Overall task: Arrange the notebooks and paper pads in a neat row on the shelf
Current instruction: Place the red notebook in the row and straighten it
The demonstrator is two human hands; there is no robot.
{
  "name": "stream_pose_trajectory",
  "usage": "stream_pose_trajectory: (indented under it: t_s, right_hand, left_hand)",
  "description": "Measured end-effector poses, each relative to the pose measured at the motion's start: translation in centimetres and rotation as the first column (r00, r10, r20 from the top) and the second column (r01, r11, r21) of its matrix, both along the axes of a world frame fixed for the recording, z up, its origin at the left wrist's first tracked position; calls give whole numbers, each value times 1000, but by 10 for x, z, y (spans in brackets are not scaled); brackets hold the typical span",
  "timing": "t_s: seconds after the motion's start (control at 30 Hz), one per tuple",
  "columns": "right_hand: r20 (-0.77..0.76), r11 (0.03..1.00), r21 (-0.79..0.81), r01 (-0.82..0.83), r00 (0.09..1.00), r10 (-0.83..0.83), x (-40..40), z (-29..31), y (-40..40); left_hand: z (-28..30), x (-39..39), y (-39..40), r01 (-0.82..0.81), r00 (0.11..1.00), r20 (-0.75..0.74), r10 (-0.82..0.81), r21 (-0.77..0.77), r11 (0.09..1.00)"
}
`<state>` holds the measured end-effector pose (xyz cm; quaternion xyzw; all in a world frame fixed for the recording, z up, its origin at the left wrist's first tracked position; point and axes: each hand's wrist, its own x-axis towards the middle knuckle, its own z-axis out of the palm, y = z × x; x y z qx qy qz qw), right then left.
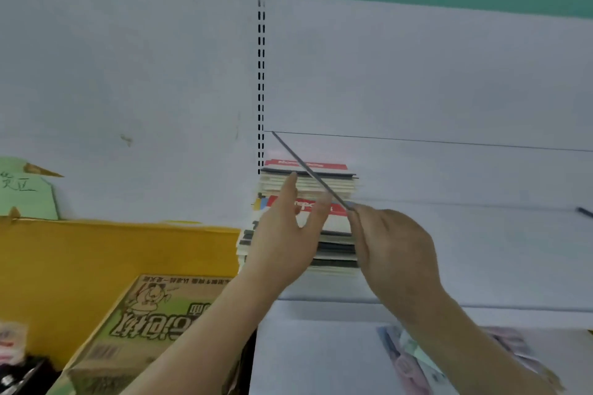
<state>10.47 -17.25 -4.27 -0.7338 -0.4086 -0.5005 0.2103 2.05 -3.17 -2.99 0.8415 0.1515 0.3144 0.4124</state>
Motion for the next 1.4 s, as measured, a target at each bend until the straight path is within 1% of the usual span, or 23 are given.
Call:
stream_pose_trajectory:
  t_s: [0.03,0.07,0.13,0.17,0.23,0.3,0.37,0.4,0.47,0.5,0.53,0.6,0.7,0.77,0.87,0.93,0.97,1.03,1.1,1.2,1.3,1.37,1.4]
  right_hand:
    - [-26,1000,11,-27,999,27,-8,-5,4]
    - [-89,998,3,-58,994,58,-15,-10,7]
    - [-249,991,-74,-113,964,92,-22,-16,10]
    - [-313,982,-118,-148,944,105,-24,-19,12]
    - [-399,957,-154,-247,901,169,-26,-20,14]
    - [-425,934,-166,-316,878,221,-29,-18,16]
    - [-378,946,-154,-285,902,210,-27,-17,14]
    - [-359,962,-118,-245,914,189,-21,-17,11]
    - [-421,989,-63,-135,902,97,-5,-12,4]
    - [-481,991,-102,-84,876,24,6,-10,1]
    - [-534,981,-190,-51,844,-60,15,-10,-1]
    - [-573,921,-382,-75,802,-172,31,-13,0]
    - [-517,827,-547,-129,830,-212,41,-13,3]
    - [-451,818,-565,-104,869,-202,42,-6,2]
    - [-425,848,-529,-34,876,-230,39,10,-3]
    - [-374,857,-513,55,884,-281,43,21,-8]
    - [-355,874,-474,103,886,-297,43,26,-12]
    - [-367,940,-308,148,893,-261,41,34,-17]
    - [-370,982,-120,144,912,-179,28,37,-18]
    - [-263,992,16,129,957,-120,-3,32,-6]
    - [-153,1000,-4,-22,988,21,-26,11,17]
    - [-176,994,-87,-72,983,56,-35,-6,32]
    - [-211,987,-127,-98,975,70,-38,-14,36]
  left_hand:
    - [2,-1,-5,107,994,-7,-109,-157,982]
    - [2,0,-9,192,981,43,-188,-285,939]
    - [1,-2,-11,337,941,181,-286,-440,832]
    - [1,-3,-11,370,928,209,-307,-433,822]
    - [2,-4,-9,323,943,190,-272,-340,883]
    - [2,-5,-2,166,975,196,-110,-303,938]
    - [2,-6,9,66,973,232,8,-313,947]
    - [2,-8,15,34,971,234,42,-309,950]
    - [2,-13,25,-9,971,225,83,-310,951]
    - [1,-16,29,-26,972,215,98,-314,949]
    - [1,-19,32,-45,972,205,114,-313,949]
    - [-1,-24,39,-87,973,181,143,-288,954]
    - [-3,-29,46,-126,973,156,168,-245,961]
    - [-3,-32,50,-140,972,155,179,-234,962]
    - [-3,-32,54,-172,962,164,216,-248,953]
    - [-2,-32,56,-195,954,171,248,-274,942]
    - [-2,-32,57,-201,949,178,260,-296,934]
    - [-2,-31,57,-193,945,195,261,-310,931]
    - [-3,-30,53,-159,948,213,238,-330,930]
    - [-1,-27,41,-66,954,237,183,-432,900]
    - [4,-20,22,70,961,263,85,-529,846]
    - [7,-14,11,159,954,298,34,-598,786]
    - [6,-12,7,183,950,311,17,-603,776]
